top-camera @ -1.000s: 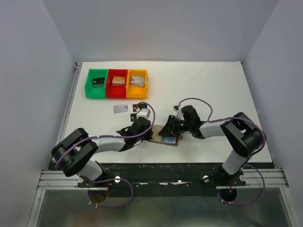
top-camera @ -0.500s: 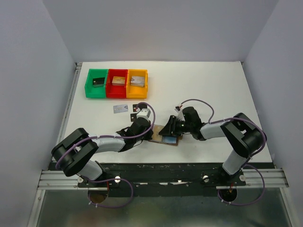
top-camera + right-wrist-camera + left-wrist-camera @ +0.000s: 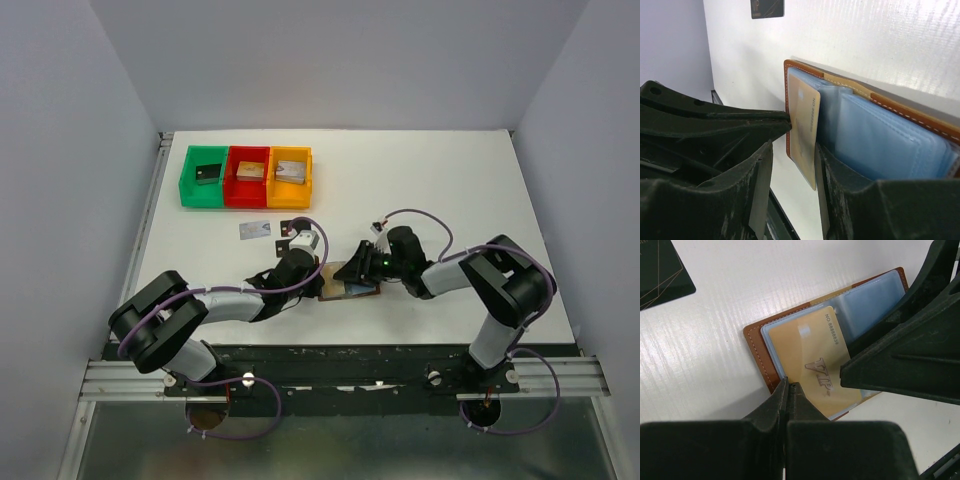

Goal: Take the credit cards out of the card holder
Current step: Remove the credit card from the card holder.

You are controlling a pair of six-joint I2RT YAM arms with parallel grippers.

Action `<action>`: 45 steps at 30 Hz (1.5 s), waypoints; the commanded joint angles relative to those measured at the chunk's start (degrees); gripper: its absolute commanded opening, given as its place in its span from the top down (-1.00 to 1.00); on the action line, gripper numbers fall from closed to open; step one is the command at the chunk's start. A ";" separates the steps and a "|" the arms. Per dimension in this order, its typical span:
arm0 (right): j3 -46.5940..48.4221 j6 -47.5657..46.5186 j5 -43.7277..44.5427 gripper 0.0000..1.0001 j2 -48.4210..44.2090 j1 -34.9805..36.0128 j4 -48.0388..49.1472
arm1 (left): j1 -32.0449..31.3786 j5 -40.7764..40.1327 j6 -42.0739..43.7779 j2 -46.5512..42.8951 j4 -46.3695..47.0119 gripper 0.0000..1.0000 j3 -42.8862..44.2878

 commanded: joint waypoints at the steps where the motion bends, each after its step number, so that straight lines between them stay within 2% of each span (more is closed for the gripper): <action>1: 0.17 1.72 -5.90 0.07 3.00 0.56 7.04 | -0.42 3.86 0.22 1.53 0.38 1.00 -0.85; 12: 1.49 -0.12 -8.11 0.13 4.23 0.56 4.06 | -0.42 3.25 0.23 0.92 -0.50 1.00 -0.67; 17: 1.58 -1.35 -6.70 0.17 3.18 0.65 0.45 | -0.42 0.79 -1.09 -2.50 -1.90 0.84 -2.08; 23: 1.58 -3.37 -5.73 0.19 0.11 0.56 -3.85 | -0.42 0.43 -1.45 -2.07 -2.70 0.83 -1.82; 28: 1.32 -4.61 -4.86 0.21 -2.27 0.56 -6.32 | -0.42 0.61 -1.27 -0.84 -3.57 0.85 -0.68; 34: 0.97 -5.22 -4.15 0.24 -4.21 0.56 -8.08 | -0.42 0.96 -1.09 0.12 -3.93 0.99 0.03; 41: 1.14 -5.92 -2.84 0.32 -5.88 0.47 -10.18 | -0.42 0.61 -1.45 0.56 -4.19 1.00 -0.15; 45: 1.23 -6.10 -3.09 0.30 -5.88 0.47 -10.45 | -0.42 0.87 -1.36 0.65 -4.02 1.00 -0.15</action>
